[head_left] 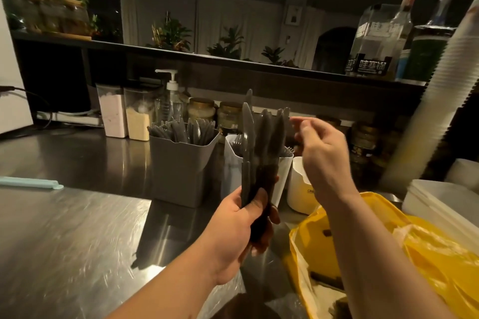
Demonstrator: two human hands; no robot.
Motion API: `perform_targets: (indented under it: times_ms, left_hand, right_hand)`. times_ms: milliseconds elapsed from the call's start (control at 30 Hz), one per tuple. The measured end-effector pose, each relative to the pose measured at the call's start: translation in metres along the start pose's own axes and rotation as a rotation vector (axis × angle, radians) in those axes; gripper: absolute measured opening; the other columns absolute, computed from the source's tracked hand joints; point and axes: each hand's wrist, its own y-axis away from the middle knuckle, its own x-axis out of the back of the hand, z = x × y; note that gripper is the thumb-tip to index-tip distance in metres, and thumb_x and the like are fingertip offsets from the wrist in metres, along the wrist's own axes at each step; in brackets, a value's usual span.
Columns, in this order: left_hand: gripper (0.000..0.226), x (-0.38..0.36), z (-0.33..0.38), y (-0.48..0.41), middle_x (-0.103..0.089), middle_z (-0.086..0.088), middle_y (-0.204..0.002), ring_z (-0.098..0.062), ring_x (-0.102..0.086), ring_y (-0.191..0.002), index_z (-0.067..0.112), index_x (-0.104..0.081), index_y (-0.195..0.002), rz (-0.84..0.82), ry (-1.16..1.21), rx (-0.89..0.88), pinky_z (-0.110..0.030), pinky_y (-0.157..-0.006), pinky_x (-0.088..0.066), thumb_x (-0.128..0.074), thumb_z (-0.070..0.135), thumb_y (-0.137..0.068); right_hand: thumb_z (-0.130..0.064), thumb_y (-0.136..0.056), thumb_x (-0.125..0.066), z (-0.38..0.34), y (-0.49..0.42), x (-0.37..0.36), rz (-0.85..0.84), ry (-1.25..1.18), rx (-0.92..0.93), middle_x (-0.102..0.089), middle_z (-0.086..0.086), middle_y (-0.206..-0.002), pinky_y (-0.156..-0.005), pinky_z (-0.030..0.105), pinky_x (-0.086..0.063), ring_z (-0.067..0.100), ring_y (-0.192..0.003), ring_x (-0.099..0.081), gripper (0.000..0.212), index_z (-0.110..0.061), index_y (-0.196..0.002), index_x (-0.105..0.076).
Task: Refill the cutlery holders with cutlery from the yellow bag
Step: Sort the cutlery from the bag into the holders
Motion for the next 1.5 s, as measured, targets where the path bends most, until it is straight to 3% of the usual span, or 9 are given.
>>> perform_targets:
  times_ms: [133, 267, 467, 633, 900, 1000, 1100, 1200, 1500]
  left_hand:
    - [0.025, 0.000, -0.004, -0.001, -0.067, -0.005, -0.078, -0.024, -0.057, -0.077, 0.020, -0.064, -0.108, -0.024, -0.064, 0.035, -0.028, -0.062, -0.046, -0.061, 0.037, -0.090]
    - [0.016, 0.001, -0.008, -0.001, -0.067, -0.002, -0.082, -0.022, -0.059, -0.083, 0.023, -0.062, -0.112, -0.092, -0.195, 0.057, -0.028, -0.067, -0.048, -0.055, 0.031, -0.101]
    - [0.042, -0.001, -0.011, 0.001, -0.068, -0.008, -0.089, -0.020, -0.058, -0.074, 0.018, -0.062, -0.116, -0.124, -0.198, 0.073, -0.024, -0.056, -0.047, -0.060, 0.044, -0.084]
    - [0.035, 0.000, -0.010, -0.001, -0.070, -0.009, -0.089, -0.021, -0.057, -0.066, 0.015, -0.060, -0.118, -0.113, -0.178, 0.070, -0.029, -0.054, -0.043, -0.055, 0.039, -0.092]
    - [0.015, -0.002, -0.015, -0.002, -0.068, 0.001, -0.079, -0.018, -0.058, -0.080, 0.030, -0.062, -0.115, -0.051, -0.291, 0.078, -0.024, -0.063, -0.046, -0.050, 0.029, -0.104]
    - [0.022, -0.002, -0.019, -0.003, -0.068, 0.003, -0.085, -0.017, -0.059, -0.084, 0.040, -0.061, -0.118, -0.027, -0.356, 0.029, -0.023, -0.063, -0.046, -0.052, 0.026, -0.104]
    - [0.033, -0.004, -0.025, -0.003, -0.069, 0.010, -0.110, -0.015, -0.062, -0.110, 0.049, -0.056, -0.120, -0.016, -0.431, 0.002, -0.030, -0.087, -0.056, -0.056, 0.021, -0.101]
    - [0.046, -0.004, -0.028, -0.004, -0.063, 0.016, -0.129, -0.018, -0.055, -0.129, 0.049, -0.048, -0.129, 0.005, -0.512, -0.031, -0.045, -0.108, -0.049, -0.058, 0.015, -0.101]
    - [0.050, -0.005, -0.027, -0.005, -0.067, 0.013, -0.108, -0.017, -0.065, -0.108, 0.036, -0.051, -0.132, -0.004, -0.422, -0.067, -0.030, -0.095, -0.054, -0.049, 0.054, -0.085]
  right_hand:
    - [-0.047, -0.093, -0.054, -0.012, 0.039, 0.009, -0.291, -0.217, -0.132, -0.068, -0.008, -0.067, -0.055, 0.018, -0.046, 0.004, -0.061, -0.061, 0.037, -0.014, -0.088, -0.069]
    - [-0.018, -0.096, -0.064, 0.000, 0.059, 0.012, -0.247, -0.210, -0.121, -0.077, -0.007, -0.089, -0.076, 0.025, -0.061, 0.008, -0.091, -0.074, 0.009, -0.015, -0.099, -0.071]
    - [-0.021, -0.102, -0.051, 0.011, 0.060, 0.026, -0.254, -0.359, -0.343, -0.077, -0.003, -0.083, -0.082, 0.031, -0.049, 0.008, -0.087, -0.072, 0.024, -0.019, -0.092, -0.073]
    - [-0.032, -0.100, -0.052, 0.017, 0.061, 0.025, -0.269, -0.405, -0.391, -0.075, 0.008, -0.104, -0.109, 0.051, -0.042, 0.025, -0.114, -0.065, 0.027, -0.023, -0.105, -0.077]
    - [-0.041, -0.084, -0.050, 0.021, 0.066, 0.015, -0.276, -0.379, -0.351, -0.072, 0.011, -0.106, -0.106, 0.052, -0.046, 0.026, -0.112, -0.064, 0.035, -0.020, -0.107, -0.066]
    - [-0.049, -0.074, -0.072, 0.021, 0.068, 0.009, -0.262, -0.442, -0.364, -0.073, 0.005, -0.106, -0.104, 0.046, -0.050, 0.024, -0.111, -0.066, 0.049, -0.021, -0.113, -0.064]
    - [-0.046, -0.066, -0.079, 0.020, 0.072, 0.000, -0.210, -0.463, -0.367, -0.074, 0.006, -0.102, -0.095, 0.038, -0.057, 0.023, -0.102, -0.071, 0.058, -0.016, -0.113, -0.063]
    - [-0.030, -0.080, -0.071, 0.019, 0.074, -0.002, -0.187, -0.551, -0.382, -0.076, 0.007, -0.090, -0.084, 0.034, -0.059, 0.023, -0.092, -0.075, 0.038, -0.009, -0.111, -0.065]
    - [-0.019, -0.103, -0.049, 0.023, 0.070, 0.004, -0.252, -0.800, -0.509, -0.075, 0.017, -0.105, -0.090, 0.041, -0.056, 0.033, -0.100, -0.073, 0.026, -0.005, -0.117, -0.066]
